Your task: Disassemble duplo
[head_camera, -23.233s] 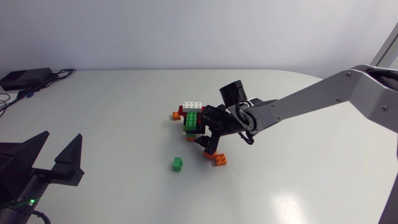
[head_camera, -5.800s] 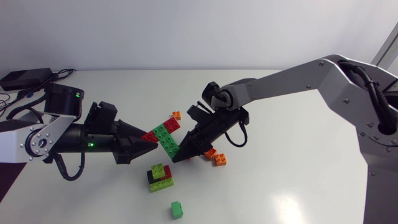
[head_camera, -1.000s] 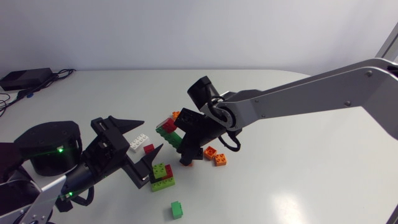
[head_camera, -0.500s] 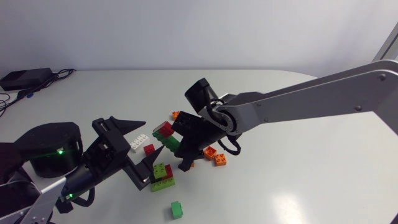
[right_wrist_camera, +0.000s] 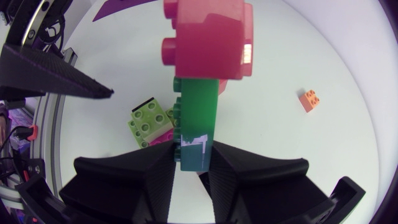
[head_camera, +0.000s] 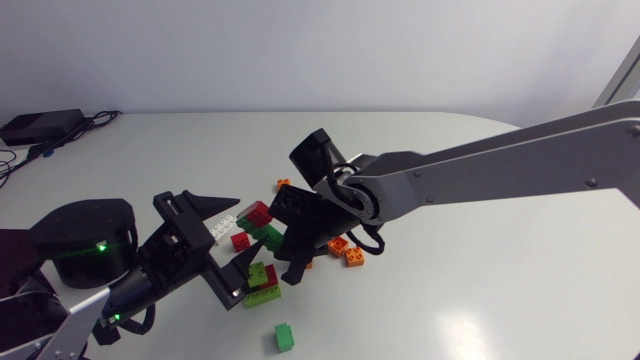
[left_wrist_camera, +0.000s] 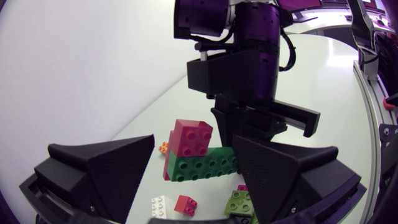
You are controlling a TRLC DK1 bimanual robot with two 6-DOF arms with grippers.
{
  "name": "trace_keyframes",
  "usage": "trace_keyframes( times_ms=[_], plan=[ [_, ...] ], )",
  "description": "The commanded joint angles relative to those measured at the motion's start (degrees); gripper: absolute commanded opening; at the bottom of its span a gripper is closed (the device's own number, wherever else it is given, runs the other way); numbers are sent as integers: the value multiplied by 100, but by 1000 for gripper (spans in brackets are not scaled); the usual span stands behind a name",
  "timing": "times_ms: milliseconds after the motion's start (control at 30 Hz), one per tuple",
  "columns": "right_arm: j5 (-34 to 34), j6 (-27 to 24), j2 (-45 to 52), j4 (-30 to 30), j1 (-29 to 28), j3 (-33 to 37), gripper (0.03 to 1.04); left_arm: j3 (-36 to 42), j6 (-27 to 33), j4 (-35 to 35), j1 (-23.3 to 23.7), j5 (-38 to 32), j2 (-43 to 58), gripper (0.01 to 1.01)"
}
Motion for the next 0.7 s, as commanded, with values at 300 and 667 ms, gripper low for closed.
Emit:
trace_keyframes(
  times_ms=[300, 667],
  plan=[
    [4, 43, -202, -11, 185, -167, 270, -120, 162, 71, -89, -68, 119, 864],
    [13, 43, -158, -28, 334, -176, 270, -111, 162, 71, -107, -182, 128, 603]
  ],
)
